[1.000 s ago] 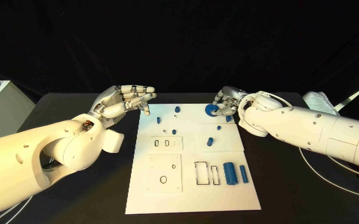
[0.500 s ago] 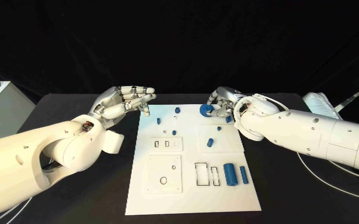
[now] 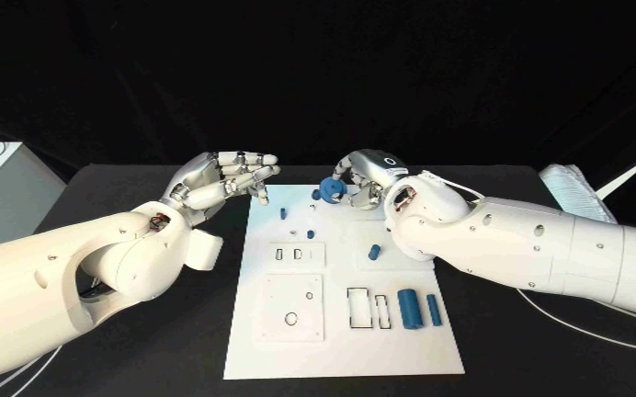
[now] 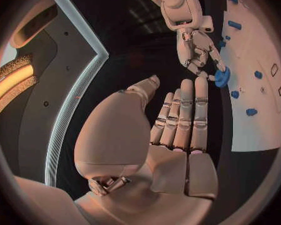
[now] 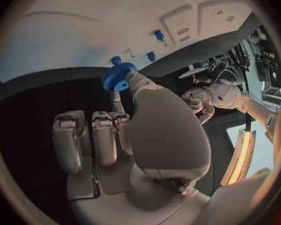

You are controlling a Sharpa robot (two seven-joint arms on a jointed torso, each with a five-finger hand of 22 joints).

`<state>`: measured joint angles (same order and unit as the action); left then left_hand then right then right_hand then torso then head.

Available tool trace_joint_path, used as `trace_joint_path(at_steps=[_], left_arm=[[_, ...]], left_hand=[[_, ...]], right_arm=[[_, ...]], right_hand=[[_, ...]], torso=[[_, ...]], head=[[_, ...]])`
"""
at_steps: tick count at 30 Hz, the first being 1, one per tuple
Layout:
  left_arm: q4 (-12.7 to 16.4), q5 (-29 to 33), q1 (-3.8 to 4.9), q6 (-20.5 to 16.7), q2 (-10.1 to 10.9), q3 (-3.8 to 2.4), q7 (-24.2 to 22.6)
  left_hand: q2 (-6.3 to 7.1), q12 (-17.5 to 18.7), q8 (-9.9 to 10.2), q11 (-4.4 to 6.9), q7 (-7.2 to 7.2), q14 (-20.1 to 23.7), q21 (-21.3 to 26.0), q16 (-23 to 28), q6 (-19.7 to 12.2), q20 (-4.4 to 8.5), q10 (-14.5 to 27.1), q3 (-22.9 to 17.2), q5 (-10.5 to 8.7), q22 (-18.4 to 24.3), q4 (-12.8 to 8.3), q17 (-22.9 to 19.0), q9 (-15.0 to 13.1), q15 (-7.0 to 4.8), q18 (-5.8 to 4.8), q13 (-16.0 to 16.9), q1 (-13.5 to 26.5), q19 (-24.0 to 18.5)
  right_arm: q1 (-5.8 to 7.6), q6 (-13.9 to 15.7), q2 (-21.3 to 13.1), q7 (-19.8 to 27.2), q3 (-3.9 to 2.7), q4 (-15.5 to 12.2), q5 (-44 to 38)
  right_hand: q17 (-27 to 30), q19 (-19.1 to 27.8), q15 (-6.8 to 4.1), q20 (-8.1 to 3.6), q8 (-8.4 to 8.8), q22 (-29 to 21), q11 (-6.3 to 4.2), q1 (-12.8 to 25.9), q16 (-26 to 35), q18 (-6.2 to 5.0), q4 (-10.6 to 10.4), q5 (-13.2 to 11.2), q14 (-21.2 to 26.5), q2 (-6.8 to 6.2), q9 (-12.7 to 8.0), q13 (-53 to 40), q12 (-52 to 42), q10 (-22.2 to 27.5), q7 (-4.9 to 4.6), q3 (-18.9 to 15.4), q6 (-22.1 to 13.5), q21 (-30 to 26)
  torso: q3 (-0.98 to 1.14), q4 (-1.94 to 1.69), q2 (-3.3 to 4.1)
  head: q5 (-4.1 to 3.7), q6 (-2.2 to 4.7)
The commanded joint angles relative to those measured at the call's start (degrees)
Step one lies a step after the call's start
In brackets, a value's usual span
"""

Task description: Assemble the parts on the task board

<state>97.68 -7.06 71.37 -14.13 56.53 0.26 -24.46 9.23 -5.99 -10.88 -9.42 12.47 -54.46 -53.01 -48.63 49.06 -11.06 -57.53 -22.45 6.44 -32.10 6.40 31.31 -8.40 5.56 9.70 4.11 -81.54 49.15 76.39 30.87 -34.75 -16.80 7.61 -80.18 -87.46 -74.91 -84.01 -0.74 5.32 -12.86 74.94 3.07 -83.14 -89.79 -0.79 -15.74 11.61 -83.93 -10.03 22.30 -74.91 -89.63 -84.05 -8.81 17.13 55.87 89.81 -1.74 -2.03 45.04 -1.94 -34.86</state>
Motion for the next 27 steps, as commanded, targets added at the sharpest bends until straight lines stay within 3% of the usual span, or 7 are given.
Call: trace_joint_path(at_steps=[1, 15, 27], left_arm=[[0.01, -0.20, 0.06, 1.14, -0.27, -0.04, -0.20], [-0.15, -0.19, 0.06, 1.22, -0.57, -0.04, -0.16], [-0.21, -0.19, 0.06, 1.22, -0.72, -0.04, -0.12]], left_hand=[[0.20, -0.23, -0.29, -0.12, 0.58, 0.42, -0.37, -0.29, -0.35, 0.09, 0.32, -0.36, -0.21, -0.05, 0.02, -0.10, 0.08, -0.06, 0.81, -0.03, 0.49, -0.45], [0.20, -0.23, -0.29, -0.12, 0.58, 0.42, -0.37, -0.29, -0.35, 0.09, 0.32, -0.36, -0.21, -0.05, 0.02, -0.10, 0.08, -0.06, 0.81, -0.03, 0.49, -0.45], [0.17, -0.24, -0.30, -0.13, 0.59, 0.44, -0.49, -0.35, -0.36, 0.08, 0.34, -0.43, -0.21, -0.12, 0.03, -0.13, 0.09, -0.05, 0.81, -0.03, 0.54, -0.54]], right_arm=[[-0.31, 0.86, 1.29, -0.44, 0.21, 0.53, -5.61], [-1.80, -1.60, 5.29, -0.78, 0.69, 4.01, -7.00], [-2.57, -3.25, 6.76, -0.79, 0.80, 5.11, -7.21]], right_hand=[[-15.09, -5.99, -0.43, -0.33, 0.08, 15.06, -0.27, 0.20, -0.21, 0.79, 0.07, 0.06, -6.07, -0.28, 0.71, -15.09, -0.37, -5.95, 1.51, 0.39, 1.56, 0.19], [-15.09, -5.99, -0.43, -0.35, 0.13, 15.06, -0.22, 0.31, -0.21, 0.79, 0.14, -0.26, -6.07, -0.55, 0.69, -15.04, -0.33, -5.91, 1.45, 0.55, 1.51, 0.19], [-15.09, -5.99, -0.42, -0.35, 0.13, 15.06, -0.22, 0.29, -0.21, 0.79, 0.17, -0.29, -6.07, -0.58, 0.69, -15.09, -0.37, -5.95, 1.46, 0.62, 1.52, 0.19]], torso=[[-0.04, -0.09, 0.05], [0.04, -0.04, 0.10], [0.10, 0.01, 0.11]], head=[[-0.08, -0.03], [-0.02, -0.14], [0.22, -0.30]])
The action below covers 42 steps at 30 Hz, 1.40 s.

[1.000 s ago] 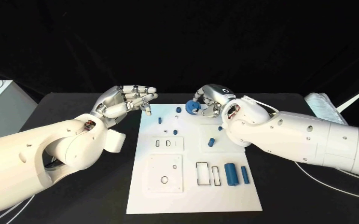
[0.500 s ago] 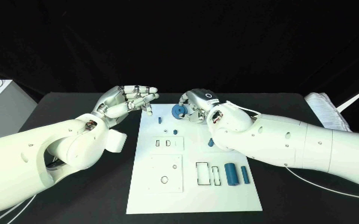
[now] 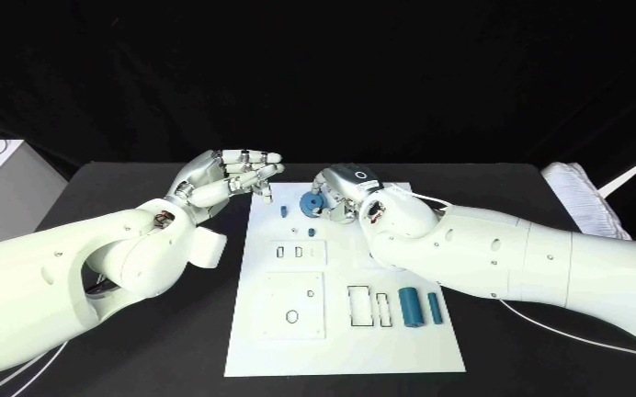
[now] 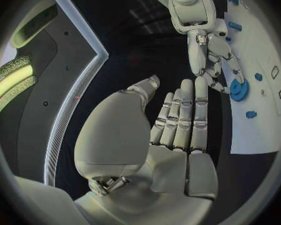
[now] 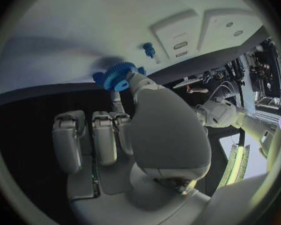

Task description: Assemble the parts on the task board

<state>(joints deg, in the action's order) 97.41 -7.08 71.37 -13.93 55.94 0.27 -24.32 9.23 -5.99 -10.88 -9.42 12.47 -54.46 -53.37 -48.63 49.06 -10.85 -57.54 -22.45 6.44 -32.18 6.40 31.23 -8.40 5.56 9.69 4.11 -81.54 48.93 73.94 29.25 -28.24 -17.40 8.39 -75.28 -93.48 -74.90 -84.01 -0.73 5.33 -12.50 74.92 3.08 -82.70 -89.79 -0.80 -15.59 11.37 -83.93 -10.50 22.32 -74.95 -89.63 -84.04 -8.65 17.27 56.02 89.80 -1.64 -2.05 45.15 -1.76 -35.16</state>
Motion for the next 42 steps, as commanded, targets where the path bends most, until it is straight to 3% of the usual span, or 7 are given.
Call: trace_joint_path(at_steps=[1, 27, 30, 33, 34, 38, 42], left_arm=[[0.06, -0.18, 0.06, 1.02, -0.14, -0.04, -0.26], [0.04, -0.18, 0.06, 1.12, -0.08, -0.05, -0.01], [0.03, -0.18, 0.06, 1.12, -0.07, -0.05, 0.01], [0.02, -0.18, 0.06, 1.11, -0.07, -0.05, 0.04], [0.02, -0.18, 0.06, 1.11, -0.07, -0.05, 0.05], [0.01, -0.18, 0.06, 1.06, -0.03, -0.05, 0.14], [0.00, -0.18, 0.06, 0.97, 0.02, -0.05, 0.25]], left_hand=[[0.17, -0.24, -0.30, -0.13, 0.59, 0.44, -0.13, -0.35, -0.36, -0.13, 0.34, -0.43, -0.21, -0.05, 0.03, -0.05, 0.09, -0.05, 0.81, -0.03, 0.54, -0.33], [0.22, -0.24, -0.31, -0.14, 0.61, 0.49, -0.31, -0.43, -0.39, -0.15, 0.37, -0.50, -0.23, -0.15, 0.00, -0.10, 0.09, -0.04, 0.81, -0.04, 0.60, -0.47], [0.22, -0.24, -0.31, -0.14, 0.61, 0.49, -0.31, -0.43, -0.39, -0.15, 0.37, -0.50, -0.23, -0.15, 0.00, -0.10, 0.09, -0.04, 0.81, -0.04, 0.60, -0.47], [0.22, -0.24, -0.31, -0.14, 0.61, 0.49, -0.31, -0.43, -0.39, -0.15, 0.37, -0.50, -0.23, -0.15, 0.00, -0.10, 0.09, -0.04, 0.81, -0.04, 0.60, -0.47], [0.22, -0.24, -0.31, -0.14, 0.61, 0.49, -0.31, -0.43, -0.39, -0.15, 0.37, -0.50, -0.23, -0.15, 0.00, -0.10, 0.09, -0.04, 0.81, -0.04, 0.60, -0.47], [0.23, -0.24, -0.31, -0.15, 0.61, 0.51, -0.36, -0.45, -0.41, -0.16, 0.39, -0.51, -0.23, -0.17, 0.00, -0.12, 0.10, -0.03, 0.81, -0.04, 0.63, -0.51], [0.22, -0.23, -0.31, -0.15, 0.62, 0.51, -0.36, -0.45, -0.41, -0.16, 0.39, -0.52, -0.23, -0.18, 0.01, -0.12, 0.10, -0.03, 0.81, -0.04, 0.65, -0.51]], right_arm=[[-0.14, -1.70, 0.37, -0.23, 0.02, 0.37, -1.19], [-0.46, -1.45, 2.47, -0.40, 0.10, 3.80, -2.28], [-0.46, -1.77, 2.49, -0.08, 0.10, 3.91, -1.63], [-0.47, -2.85, 2.48, 0.49, 0.10, 4.04, -0.12], [-0.47, -3.07, 2.47, 0.62, 0.10, 4.04, 0.24], [-0.47, -4.07, 2.41, 1.45, 0.10, 3.98, 1.73], [-0.47, -4.37, 2.36, 2.08, 0.10, 3.75, 2.35]], right_hand=[[-15.10, -5.99, -0.43, -0.36, -0.21, 15.08, -0.20, -0.06, -0.21, 0.80, 0.02, -0.17, -6.07, -0.22, 0.68, -15.05, -0.37, -5.95, 1.26, 0.55, 1.34, 0.20], [-15.10, -5.99, -0.26, -0.29, 0.27, 15.08, 0.04, 0.60, -0.21, 0.80, -0.06, -0.35, -6.07, -0.87, 0.50, -14.60, 0.01, -5.53, 0.94, 0.90, 0.66, 0.20], [-15.10, -5.99, 0.17, 0.01, 1.22, 15.08, 0.53, 2.17, -0.21, 0.80, -0.60, -0.46, -6.07, -1.79, 0.13, -13.72, 0.79, -4.70, 0.37, 0.61, -0.80, 0.20], [-15.10, -5.89, 0.87, 0.62, 2.71, 14.94, 1.21, 6.51, -0.21, 0.76, -0.88, -1.45, -6.07, -2.39, -0.46, -12.67, 1.77, -3.64, -0.33, -1.52, -3.10, 0.07], [-15.10, -5.83, 1.11, 0.93, 3.02, 14.84, 1.49, 10.58, -0.21, 0.73, -1.10, -1.94, -6.07, -1.39, -0.60, -12.41, 2.03, -3.35, -0.51, -3.33, -3.51, -0.03], [-15.10, -5.86, 1.37, 1.28, 3.31, 14.90, 1.67, 16.04, -0.21, 0.75, -1.22, 0.12, -6.07, 0.74, -0.78, -12.41, 2.09, -3.30, -0.72, -5.78, -3.63, 0.02], [-15.10, -5.99, 1.36, 1.31, 3.26, 15.08, 1.63, 16.88, -0.21, 0.80, -1.03, 2.86, -6.07, 1.94, -0.80, -12.99, 1.57, -3.86, -0.65, -5.11, -3.32, 0.20]], torso=[[0.01, 0.01, 0.00], [-0.02, 0.08, -0.02], [-0.02, 0.10, -0.04], [0.03, 0.12, 0.00], [0.03, 0.12, 0.00], [0.05, 0.13, -0.01], [0.09, 0.10, 0.01]], head=[[0.02, 0.01], [0.00, -0.10], [0.05, -0.13], [0.10, -0.10], [0.10, -0.10], [0.08, -0.12], [0.04, -0.15]])
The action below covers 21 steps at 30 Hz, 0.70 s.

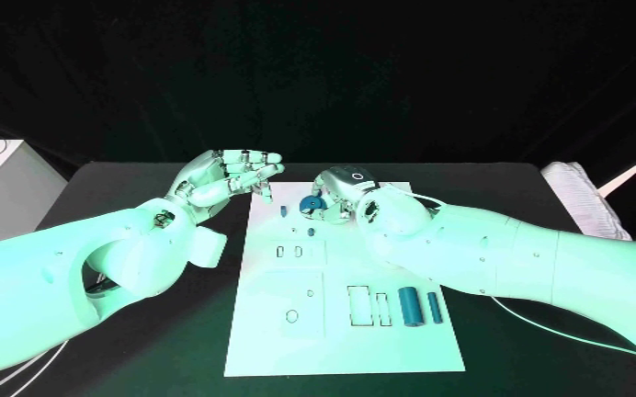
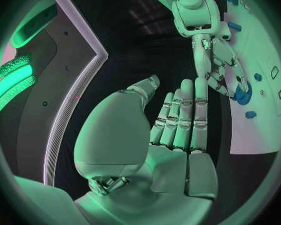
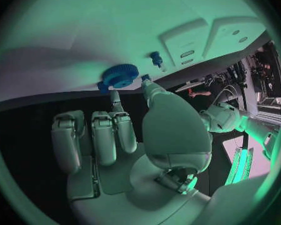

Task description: Assemble the parts on the task board

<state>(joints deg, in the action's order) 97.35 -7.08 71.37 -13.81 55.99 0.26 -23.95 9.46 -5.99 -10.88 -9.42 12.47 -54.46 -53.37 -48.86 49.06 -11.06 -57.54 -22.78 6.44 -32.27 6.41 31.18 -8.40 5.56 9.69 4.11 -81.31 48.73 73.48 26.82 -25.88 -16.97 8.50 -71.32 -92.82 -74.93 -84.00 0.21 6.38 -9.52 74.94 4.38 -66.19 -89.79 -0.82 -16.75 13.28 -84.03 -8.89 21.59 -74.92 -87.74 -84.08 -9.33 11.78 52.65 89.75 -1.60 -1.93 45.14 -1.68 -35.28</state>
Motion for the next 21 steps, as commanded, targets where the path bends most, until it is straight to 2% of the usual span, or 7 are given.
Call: trace_joint_path(at_steps=[1, 13, 18, 21], left_arm=[[0.06, -0.17, 0.06, 0.84, -0.03, -0.05, -0.09], [0.07, -0.17, 0.06, 0.68, 0.14, -0.05, 0.07], [0.04, -0.17, 0.06, 0.65, 0.18, -0.05, 0.09], [0.02, -0.17, 0.06, 0.63, 0.23, -0.05, 0.09]], left_hand=[[-0.02, -0.23, -0.31, -0.15, 0.62, 0.52, -0.38, -0.23, -0.42, 0.05, 0.40, -0.20, -0.23, -0.09, 0.02, -0.08, 0.10, -0.02, 0.82, -0.04, 0.43, -0.32], [-0.04, -0.22, -0.30, -0.16, 0.64, 0.53, -0.42, -0.24, -0.44, 0.05, 0.44, -0.23, -0.22, -0.11, 0.02, -0.09, 0.10, -0.02, 0.82, -0.05, 0.44, -0.36], [-0.04, -0.22, -0.30, -0.16, 0.64, 0.53, -0.42, -0.24, -0.44, 0.05, 0.44, -0.23, -0.22, -0.11, 0.02, -0.09, 0.10, -0.02, 0.82, -0.05, 0.44, -0.36], [-0.04, -0.22, -0.30, -0.16, 0.64, 0.53, -0.42, -0.24, -0.44, 0.05, 0.44, -0.23, -0.22, -0.11, 0.02, -0.09, 0.10, -0.02, 0.82, -0.05, 0.44, -0.36]], right_arm=[[-0.02, -1.99, -0.01, 1.71, 0.00, -0.24, 1.75], [-0.02, -3.17, -0.39, 1.78, 0.01, -0.12, 2.32], [-0.02, -0.30, -0.78, 1.45, 0.01, -0.16, 2.31], [-0.02, 3.33, -1.11, 2.48, 0.01, -0.27, 2.80]], right_hand=[[-15.07, -6.00, 0.39, 0.24, 0.19, 15.06, 0.28, 0.34, -0.21, 0.82, 0.18, 1.45, -5.97, 0.64, -0.05, -13.14, -0.42, -3.93, 0.11, 0.77, 0.27, 0.25], [-15.07, -6.00, 0.12, 0.05, -0.33, 15.06, -0.07, 0.28, -0.21, 0.82, 0.21, 2.07, -5.97, 1.59, 0.11, -13.65, -0.89, -4.46, 0.49, 2.33, 1.36, 0.25], [-15.07, -6.00, 0.08, 0.00, -0.30, 15.06, -0.10, 0.17, -0.21, 0.82, 0.34, 2.23, -5.97, 1.56, 0.09, -13.53, -0.77, -4.33, 0.52, 2.59, 1.33, 0.25], [-15.07, -6.00, 0.06, -0.05, -0.05, 15.06, -0.08, -0.18, -0.21, 0.82, 0.56, 2.77, -5.97, 1.13, -0.03, -13.49, -0.72, -4.29, 0.45, 3.11, 0.94, 0.25]], torso=[[0.05, -0.04, 0.01], [0.06, 0.04, 0.02], [0.10, 0.03, -0.03], [0.13, 0.05, -0.02]], head=[[-0.05, -0.04], [-0.07, -0.02], [-0.15, 0.02], [-0.21, 0.10]])
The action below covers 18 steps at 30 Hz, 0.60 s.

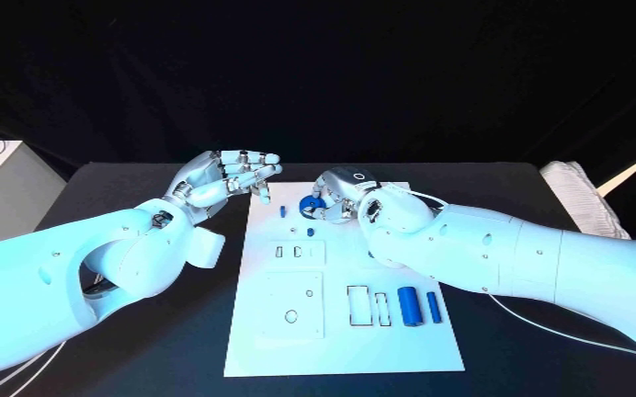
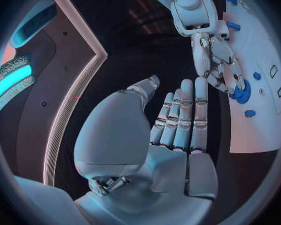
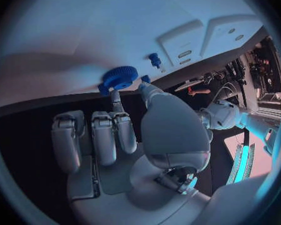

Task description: Assemble the parts on the task board

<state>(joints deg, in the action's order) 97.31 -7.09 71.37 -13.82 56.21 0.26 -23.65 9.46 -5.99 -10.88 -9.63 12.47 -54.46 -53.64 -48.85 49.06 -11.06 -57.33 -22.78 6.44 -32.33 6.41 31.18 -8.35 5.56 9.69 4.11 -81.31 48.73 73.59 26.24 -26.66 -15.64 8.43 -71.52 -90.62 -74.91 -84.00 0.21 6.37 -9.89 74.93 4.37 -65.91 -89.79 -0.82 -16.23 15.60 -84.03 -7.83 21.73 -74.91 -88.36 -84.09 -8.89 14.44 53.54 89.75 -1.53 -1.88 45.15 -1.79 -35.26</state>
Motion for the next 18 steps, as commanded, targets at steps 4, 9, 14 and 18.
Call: trace_joint_path(at_steps=[4, 9, 14, 18], left_arm=[[-0.04, -0.17, 0.06, 0.63, 0.04, -0.04, -0.17], [-0.23, -0.17, 0.06, 0.61, 0.14, -0.04, -0.08], [-0.61, -0.17, 0.05, 0.85, -0.03, -0.03, -0.09], [-1.10, -0.18, 0.03, 1.01, -0.35, -0.02, -0.18]], left_hand=[[-0.07, -0.21, -0.29, 0.04, 0.65, 0.54, -0.18, -0.26, -0.47, 0.05, 0.26, -0.28, -0.21, -0.07, 0.01, -0.11, 0.06, -0.02, 0.81, -0.06, 0.43, -0.38], [-0.08, -0.20, -0.28, 0.03, 0.66, 0.55, -0.20, -0.26, -0.48, 0.04, 0.28, -0.30, -0.20, -0.08, 0.00, -0.12, 0.07, -0.02, 0.82, -0.06, 0.42, -0.40], [-0.08, -0.18, -0.27, 0.02, 0.67, 0.57, -0.22, -0.27, -0.52, 0.04, 0.32, -0.32, -0.20, -0.09, -0.02, -0.13, 0.08, -0.01, 0.82, -0.07, 0.40, -0.42], [-0.07, -0.18, -0.27, 0.02, 0.67, 0.58, -0.23, -0.27, -0.53, 0.04, 0.33, -0.33, -0.20, -0.10, -0.02, -0.14, 0.08, -0.01, 0.81, -0.07, 0.41, -0.44]], right_arm=[[-0.14, 10.57, -1.23, 7.63, 0.06, -0.03, 5.68], [0.03, 15.49, -4.34, 15.83, -0.26, -1.64, 13.75], [1.25, 12.58, -10.26, 19.10, -0.50, -5.84, 20.05], [2.22, 6.73, -16.37, 22.94, -0.57, -9.57, 24.86]], right_hand=[[-15.09, -5.88, 0.24, 0.03, 0.83, 14.91, 0.18, -1.37, -0.21, 0.77, 0.38, 0.59, -5.97, -0.58, -0.41, -12.70, 0.72, -3.41, -0.29, 1.36, -0.77, 0.09], [-15.09, -5.37, 0.84, 0.51, 2.30, 14.20, 0.92, -3.44, -0.21, 0.54, 1.27, -0.76, -5.97, -1.71, -1.08, -12.09, 1.40, -2.64, -1.15, 2.79, -2.89, -0.67], [-15.09, -5.64, 0.90, 0.69, 1.97, 14.58, 0.89, -5.50, -0.21, 0.66, 2.45, -2.43, -5.97, -3.15, -1.02, -12.21, 1.29, -2.76, -1.06, 3.10, -1.90, -0.28], [-15.09, -5.01, 0.83, 0.66, 1.66, 13.73, 0.78, -8.04, -0.21, 0.37, 3.88, -3.62, -5.97, -4.19, -0.99, -11.66, 1.90, -2.13, -0.91, 3.21, -1.18, -1.22]], torso=[[0.06, -0.01, -0.06], [0.17, 0.16, -0.17], [0.32, 0.35, -0.31], [0.45, 0.73, -0.45]], head=[[-0.32, 0.26], [-0.19, 0.39], [-0.21, 0.51], [-0.65, 0.56]])
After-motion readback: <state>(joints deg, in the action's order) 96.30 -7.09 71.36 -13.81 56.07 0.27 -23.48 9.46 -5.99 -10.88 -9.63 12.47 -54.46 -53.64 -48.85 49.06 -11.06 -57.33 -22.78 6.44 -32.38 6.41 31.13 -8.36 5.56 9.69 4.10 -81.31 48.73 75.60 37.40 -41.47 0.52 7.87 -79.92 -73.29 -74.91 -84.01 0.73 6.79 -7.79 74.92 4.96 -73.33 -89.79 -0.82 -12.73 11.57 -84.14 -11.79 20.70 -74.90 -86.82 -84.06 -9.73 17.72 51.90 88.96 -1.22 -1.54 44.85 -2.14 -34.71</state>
